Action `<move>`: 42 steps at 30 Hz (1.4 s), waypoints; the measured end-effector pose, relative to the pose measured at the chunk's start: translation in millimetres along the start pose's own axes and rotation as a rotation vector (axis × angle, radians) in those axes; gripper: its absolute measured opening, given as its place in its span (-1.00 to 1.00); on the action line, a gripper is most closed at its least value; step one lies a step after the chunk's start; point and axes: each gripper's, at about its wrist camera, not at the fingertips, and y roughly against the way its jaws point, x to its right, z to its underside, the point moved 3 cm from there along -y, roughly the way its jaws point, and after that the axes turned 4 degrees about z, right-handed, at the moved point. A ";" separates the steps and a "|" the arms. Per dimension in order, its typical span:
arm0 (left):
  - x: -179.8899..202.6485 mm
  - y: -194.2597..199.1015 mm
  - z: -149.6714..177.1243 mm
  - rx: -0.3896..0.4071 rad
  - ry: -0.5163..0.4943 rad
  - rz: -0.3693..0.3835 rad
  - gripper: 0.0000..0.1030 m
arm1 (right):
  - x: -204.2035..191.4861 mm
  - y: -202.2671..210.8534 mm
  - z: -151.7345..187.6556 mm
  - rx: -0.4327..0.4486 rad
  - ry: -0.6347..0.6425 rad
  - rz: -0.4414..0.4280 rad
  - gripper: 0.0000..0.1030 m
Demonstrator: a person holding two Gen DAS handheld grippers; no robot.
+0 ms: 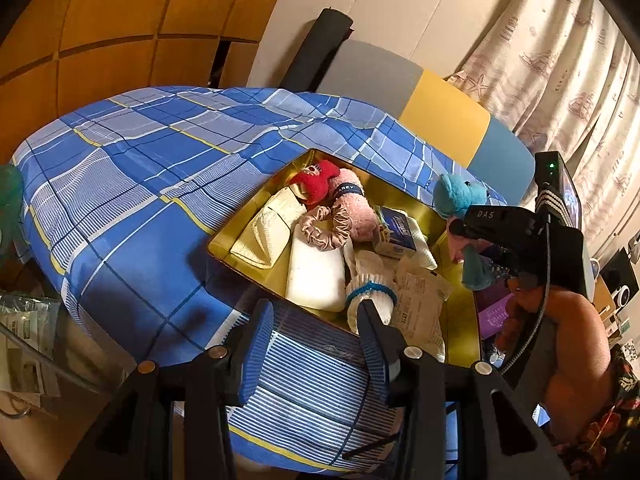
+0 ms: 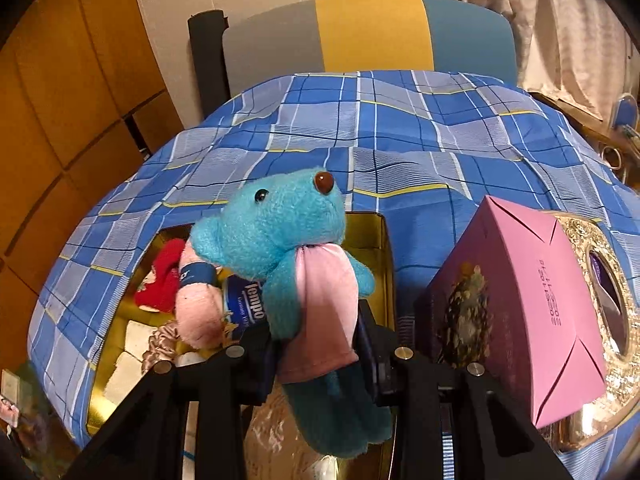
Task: Organize soft objects
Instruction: 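Lower the blue teddy bear into the gold tray and open the right tool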
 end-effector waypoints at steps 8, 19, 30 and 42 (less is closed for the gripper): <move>0.8 2.6 -1.8 0.012 0.000 0.000 -0.15 | -0.9 -18.2 -2.5 -0.028 -0.009 0.044 -0.32; -1.0 0.5 -4.6 0.010 0.001 -0.060 -0.12 | -1.9 -38.9 -4.2 -0.060 -0.005 0.108 -0.10; 5.8 -2.7 -4.8 -0.011 -0.027 -0.125 -0.11 | -3.5 -6.9 8.0 -0.031 -0.038 -0.006 0.12; 18.6 5.6 -16.9 0.019 -0.124 -0.161 0.01 | 1.0 66.8 31.0 0.057 0.065 -0.089 0.52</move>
